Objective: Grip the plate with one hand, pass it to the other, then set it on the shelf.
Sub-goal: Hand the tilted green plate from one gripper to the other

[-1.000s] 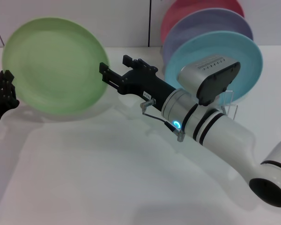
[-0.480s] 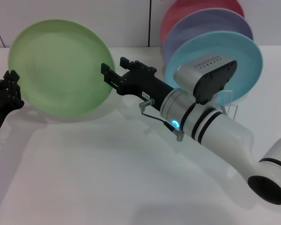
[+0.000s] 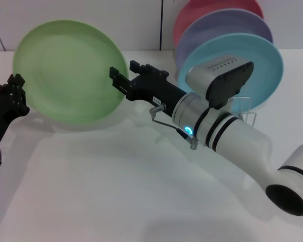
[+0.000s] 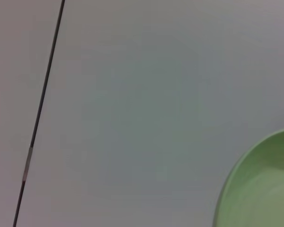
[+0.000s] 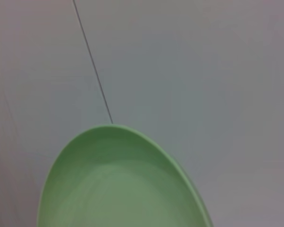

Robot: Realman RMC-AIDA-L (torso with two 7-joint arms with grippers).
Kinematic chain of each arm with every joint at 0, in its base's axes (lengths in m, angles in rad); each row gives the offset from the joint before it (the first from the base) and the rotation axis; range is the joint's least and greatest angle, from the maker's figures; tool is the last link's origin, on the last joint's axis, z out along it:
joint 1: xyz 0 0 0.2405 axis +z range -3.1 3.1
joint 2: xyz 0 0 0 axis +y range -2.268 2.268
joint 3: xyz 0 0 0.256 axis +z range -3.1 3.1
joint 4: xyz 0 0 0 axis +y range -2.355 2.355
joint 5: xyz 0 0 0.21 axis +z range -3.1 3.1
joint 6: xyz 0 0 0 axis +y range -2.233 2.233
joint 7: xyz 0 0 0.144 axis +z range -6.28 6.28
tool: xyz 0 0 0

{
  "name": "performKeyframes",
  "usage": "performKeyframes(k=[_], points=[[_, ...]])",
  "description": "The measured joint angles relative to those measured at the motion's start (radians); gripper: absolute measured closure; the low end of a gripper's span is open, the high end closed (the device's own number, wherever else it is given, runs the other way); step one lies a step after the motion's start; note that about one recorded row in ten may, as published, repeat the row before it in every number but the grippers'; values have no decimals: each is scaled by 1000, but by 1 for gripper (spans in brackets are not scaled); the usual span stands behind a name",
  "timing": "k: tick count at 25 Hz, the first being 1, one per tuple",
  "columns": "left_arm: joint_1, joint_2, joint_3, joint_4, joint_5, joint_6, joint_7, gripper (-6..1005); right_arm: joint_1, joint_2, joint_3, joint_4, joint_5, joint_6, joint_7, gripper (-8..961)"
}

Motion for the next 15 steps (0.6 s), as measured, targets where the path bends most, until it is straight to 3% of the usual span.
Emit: performKeyframes(k=[15], points=[[-5,0,-8,4,-6,15,13,956,1,0,5,5,0,0,0,378]])
